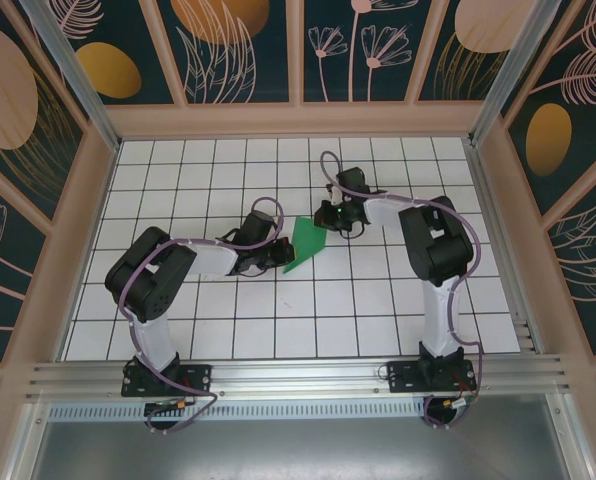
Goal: Fold a paper plane with a square sheet of paper (pick it up from the middle)
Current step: Fourth fold the wing at the center of the table.
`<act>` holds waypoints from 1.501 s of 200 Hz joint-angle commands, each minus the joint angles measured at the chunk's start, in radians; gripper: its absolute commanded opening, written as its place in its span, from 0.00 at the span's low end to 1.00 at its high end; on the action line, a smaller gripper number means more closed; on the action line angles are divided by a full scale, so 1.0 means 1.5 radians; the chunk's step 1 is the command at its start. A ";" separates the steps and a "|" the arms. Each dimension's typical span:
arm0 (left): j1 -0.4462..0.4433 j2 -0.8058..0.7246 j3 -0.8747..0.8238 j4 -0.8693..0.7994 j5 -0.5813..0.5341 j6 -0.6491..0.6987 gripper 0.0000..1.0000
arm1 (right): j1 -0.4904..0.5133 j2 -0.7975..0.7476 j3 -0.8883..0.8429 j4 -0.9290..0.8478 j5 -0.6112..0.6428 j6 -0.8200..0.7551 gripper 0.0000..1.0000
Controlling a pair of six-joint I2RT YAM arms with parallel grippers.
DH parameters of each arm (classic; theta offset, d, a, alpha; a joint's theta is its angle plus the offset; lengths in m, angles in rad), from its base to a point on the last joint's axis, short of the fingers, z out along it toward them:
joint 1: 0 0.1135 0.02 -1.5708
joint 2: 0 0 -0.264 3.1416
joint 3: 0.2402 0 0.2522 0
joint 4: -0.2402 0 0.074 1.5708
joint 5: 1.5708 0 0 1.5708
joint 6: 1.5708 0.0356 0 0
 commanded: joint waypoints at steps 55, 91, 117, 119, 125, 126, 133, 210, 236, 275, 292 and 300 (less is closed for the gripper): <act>0.001 0.032 -0.040 -0.162 -0.063 0.016 0.00 | -0.013 -0.035 0.047 -0.023 0.064 -0.017 0.10; 0.000 0.030 -0.037 -0.161 -0.066 0.014 0.00 | 0.029 -0.110 -0.039 -0.006 0.055 0.015 0.10; -0.001 0.028 -0.033 -0.162 -0.068 0.012 0.00 | 0.067 -0.119 -0.085 0.021 0.019 0.055 0.10; -0.001 0.028 -0.033 -0.162 -0.068 0.012 0.00 | 0.071 -0.118 -0.088 0.023 0.016 0.058 0.10; -0.001 0.028 -0.033 -0.162 -0.069 0.012 0.00 | 0.077 -0.117 -0.093 0.031 0.003 0.065 0.10; -0.001 0.028 -0.033 -0.162 -0.068 0.012 0.00 | 0.078 -0.116 -0.093 0.033 0.001 0.066 0.10; -0.001 0.026 -0.032 -0.162 -0.068 0.011 0.00 | 0.085 -0.112 -0.097 0.039 -0.008 0.073 0.10; -0.001 0.013 -0.024 -0.164 -0.069 0.007 0.00 | 0.088 -0.062 -0.114 0.054 -0.013 0.101 0.09; -0.001 0.008 -0.011 -0.165 -0.057 0.011 0.00 | 0.088 -0.043 -0.112 0.041 -0.002 0.097 0.09; -0.001 -0.014 0.023 -0.169 -0.046 0.021 0.06 | 0.088 -0.028 -0.120 0.010 0.028 0.082 0.09; -0.001 -0.035 0.046 -0.168 -0.028 0.021 0.10 | 0.088 -0.024 -0.123 -0.004 0.046 0.075 0.09; -0.001 -0.045 0.056 -0.167 -0.020 0.020 0.14 | 0.088 -0.021 -0.123 -0.010 0.053 0.072 0.09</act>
